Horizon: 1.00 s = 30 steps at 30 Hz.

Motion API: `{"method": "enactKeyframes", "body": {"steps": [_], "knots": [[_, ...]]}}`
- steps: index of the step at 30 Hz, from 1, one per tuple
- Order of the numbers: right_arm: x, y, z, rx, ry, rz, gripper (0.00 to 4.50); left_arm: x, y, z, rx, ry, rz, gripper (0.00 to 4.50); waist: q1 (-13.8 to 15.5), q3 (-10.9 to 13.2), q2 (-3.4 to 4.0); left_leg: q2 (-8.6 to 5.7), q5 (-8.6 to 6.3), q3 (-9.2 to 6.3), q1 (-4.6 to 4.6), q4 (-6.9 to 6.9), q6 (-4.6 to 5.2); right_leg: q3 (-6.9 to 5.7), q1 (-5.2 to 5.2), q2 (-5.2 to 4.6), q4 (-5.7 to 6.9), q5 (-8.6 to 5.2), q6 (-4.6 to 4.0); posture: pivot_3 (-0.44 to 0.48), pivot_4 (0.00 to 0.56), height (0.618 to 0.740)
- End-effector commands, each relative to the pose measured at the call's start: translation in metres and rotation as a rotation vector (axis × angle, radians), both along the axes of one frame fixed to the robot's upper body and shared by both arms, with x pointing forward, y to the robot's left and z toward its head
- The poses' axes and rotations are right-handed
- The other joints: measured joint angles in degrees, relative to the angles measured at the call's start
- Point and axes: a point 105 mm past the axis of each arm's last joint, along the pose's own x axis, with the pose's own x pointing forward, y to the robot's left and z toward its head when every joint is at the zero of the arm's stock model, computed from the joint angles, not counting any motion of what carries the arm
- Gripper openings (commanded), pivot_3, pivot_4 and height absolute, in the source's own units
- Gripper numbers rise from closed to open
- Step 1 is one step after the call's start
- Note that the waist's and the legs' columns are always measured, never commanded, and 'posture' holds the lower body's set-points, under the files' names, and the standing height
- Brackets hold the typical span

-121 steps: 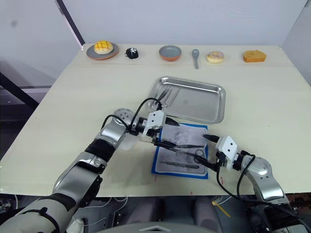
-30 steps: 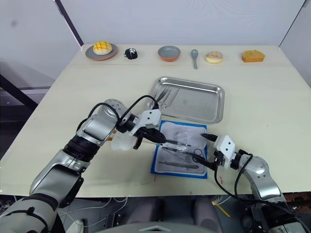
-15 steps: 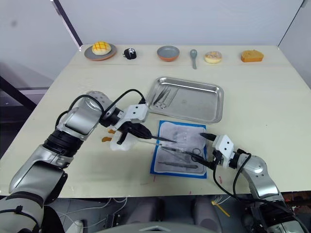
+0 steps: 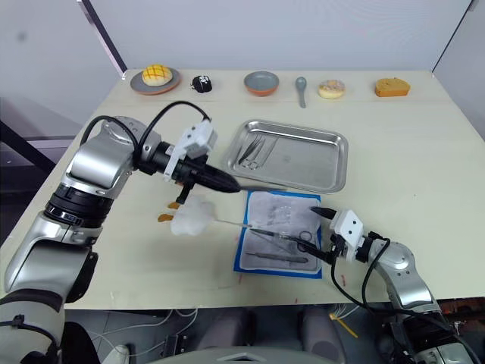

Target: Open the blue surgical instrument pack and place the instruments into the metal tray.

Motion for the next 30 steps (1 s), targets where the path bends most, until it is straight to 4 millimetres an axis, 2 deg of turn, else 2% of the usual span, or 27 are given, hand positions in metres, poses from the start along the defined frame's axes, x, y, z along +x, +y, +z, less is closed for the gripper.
{"method": "enactKeyframes", "body": {"steps": [1, 8, 11, 16, 19, 22, 30], "knots": [[-0.015, -0.013, -0.052, -0.129, 0.187, -0.043, 4.50, 0.011, -0.015, 0.018, -0.155, -0.028, 0.128, 0.04, 0.0, 0.0, 0.00, 0.00, 0.00, 0.00, 0.01, 0.00, 0.00, 0.00, 0.00, -0.01, 0.01, 0.00, 0.00, 0.000, 0.150, 0.740], [-0.017, -0.015, -0.052, -0.132, 0.191, -0.042, 4.50, 0.043, -0.039, 0.027, -0.392, -0.067, 0.418, 0.04, 0.2, 0.0, -0.04, -0.01, 0.03, -0.03, -0.01, 0.02, -0.06, 0.01, 0.00, -0.07, 0.00, 0.01, -0.01, 0.000, 0.150, 0.740], [-0.018, -0.016, -0.052, -0.137, 0.193, -0.040, 4.50, 0.060, -0.045, 0.022, -0.427, -0.126, 0.567, 0.04, 0.2, 0.0, -0.04, -0.01, 0.15, -0.01, 0.00, 0.00, -0.27, 0.06, 0.00, -0.09, 0.00, 0.01, -0.01, 0.000, 0.150, 0.740], [-0.019, -0.017, -0.052, -0.139, 0.195, -0.043, 4.50, 0.071, -0.055, 0.011, -0.464, -0.165, 0.669, 0.04, 0.4, -0.1, -0.05, -0.03, 0.16, 0.00, 0.00, 0.00, -0.29, 0.08, 0.00, -0.11, -0.01, 0.01, -0.01, 0.000, 0.150, 0.740], [-0.020, -0.019, -0.052, -0.143, 0.196, -0.044, 4.50, 0.083, -0.063, 0.001, -0.506, -0.131, 0.781, 0.04, 0.9, -0.1, -0.09, -0.04, 0.16, 0.01, 0.00, 0.00, -0.30, 0.08, 0.00, -0.13, -0.01, 0.02, -0.01, 0.000, 0.150, 0.740], [-0.018, -0.020, -0.050, -0.142, 0.188, -0.055, 4.50, 0.093, -0.071, -0.001, -0.595, -0.108, 0.876, 0.04, 1.1, -0.1, -0.15, -0.06, 0.16, 0.05, 0.01, 0.00, -0.30, 0.10, 0.00, -0.17, -0.03, 0.02, 0.00, 0.000, 0.150, 0.740], [-0.019, -0.019, -0.051, -0.145, 0.192, -0.045, 4.50, 0.109, -0.078, -0.031, -0.437, -0.130, 0.996, 0.04, 1.1, -0.1, -0.15, -0.09, 0.16, 0.09, 0.00, -0.01, -0.30, 0.11, -0.01, -0.17, -0.04, 0.02, 0.00, 0.000, 0.150, 0.740]]}}
